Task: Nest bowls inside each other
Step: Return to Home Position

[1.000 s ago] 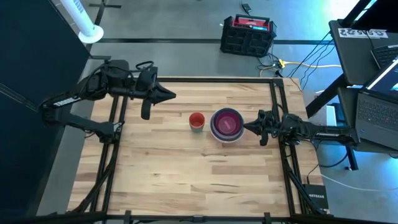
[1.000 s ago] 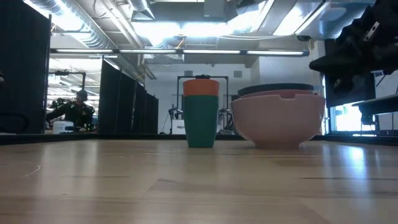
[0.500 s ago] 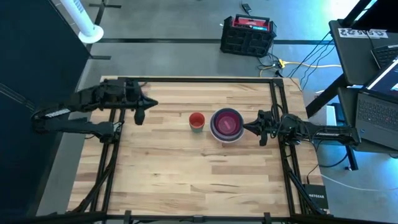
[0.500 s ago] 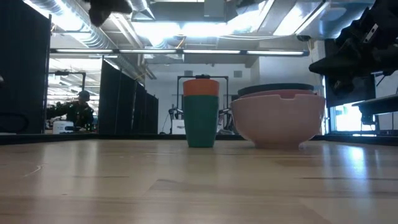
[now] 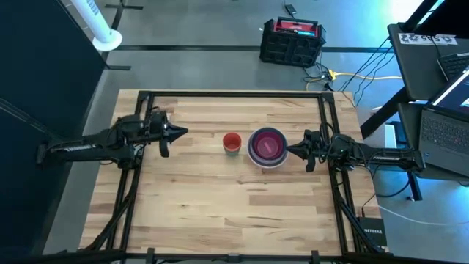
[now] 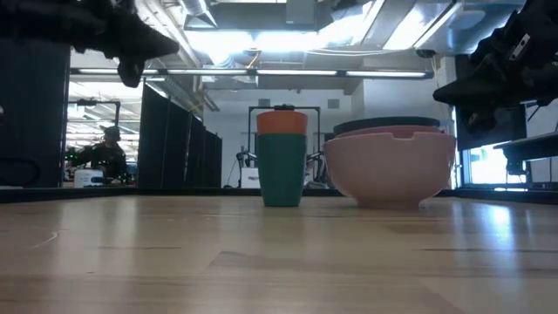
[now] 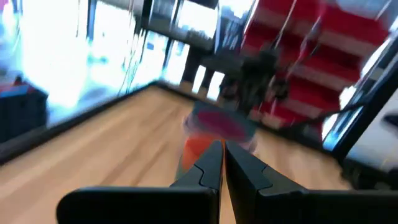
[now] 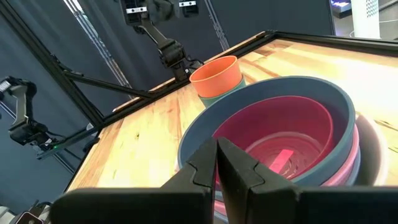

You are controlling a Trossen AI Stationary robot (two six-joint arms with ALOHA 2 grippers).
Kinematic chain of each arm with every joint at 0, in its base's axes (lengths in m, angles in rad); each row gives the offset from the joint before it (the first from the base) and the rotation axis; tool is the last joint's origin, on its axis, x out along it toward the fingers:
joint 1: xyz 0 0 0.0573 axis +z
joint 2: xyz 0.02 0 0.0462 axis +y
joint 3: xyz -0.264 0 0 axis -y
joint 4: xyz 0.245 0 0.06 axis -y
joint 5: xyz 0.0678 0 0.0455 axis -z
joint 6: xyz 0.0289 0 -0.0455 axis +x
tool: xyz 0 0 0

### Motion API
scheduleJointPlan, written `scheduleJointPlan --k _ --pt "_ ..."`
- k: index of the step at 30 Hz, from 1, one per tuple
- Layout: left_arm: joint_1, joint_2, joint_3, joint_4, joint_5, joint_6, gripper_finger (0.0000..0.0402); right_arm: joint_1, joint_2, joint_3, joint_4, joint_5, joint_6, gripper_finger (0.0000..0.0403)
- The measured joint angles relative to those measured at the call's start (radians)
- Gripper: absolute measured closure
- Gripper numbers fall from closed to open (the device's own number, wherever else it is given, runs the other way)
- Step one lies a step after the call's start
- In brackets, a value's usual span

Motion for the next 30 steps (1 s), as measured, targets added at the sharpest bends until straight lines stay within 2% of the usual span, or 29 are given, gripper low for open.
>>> scheduleJointPlan --k 5,12,24,30 --pt "0.0 -0.133 -0.141 0.185 0.001 -0.008 0.0401 0.0 0.0 0.0 0.0 0.0 0.0 0.0402" --pt "0.0 -0.303 -0.249 0.231 0.001 -0.006 0.0401 0.0 0.0 0.0 0.0 0.0 0.0 0.0402" --pt "0.001 -0.459 -0.31 0.155 0.005 0.054 0.0402 0.0 0.0 0.001 -0.001 0.0 0.0 0.0402" --pt "0.009 -0.459 -0.31 -0.039 0.003 0.044 0.0402 0.0 0.0 0.001 -0.001 -0.001 0.0 0.0402"
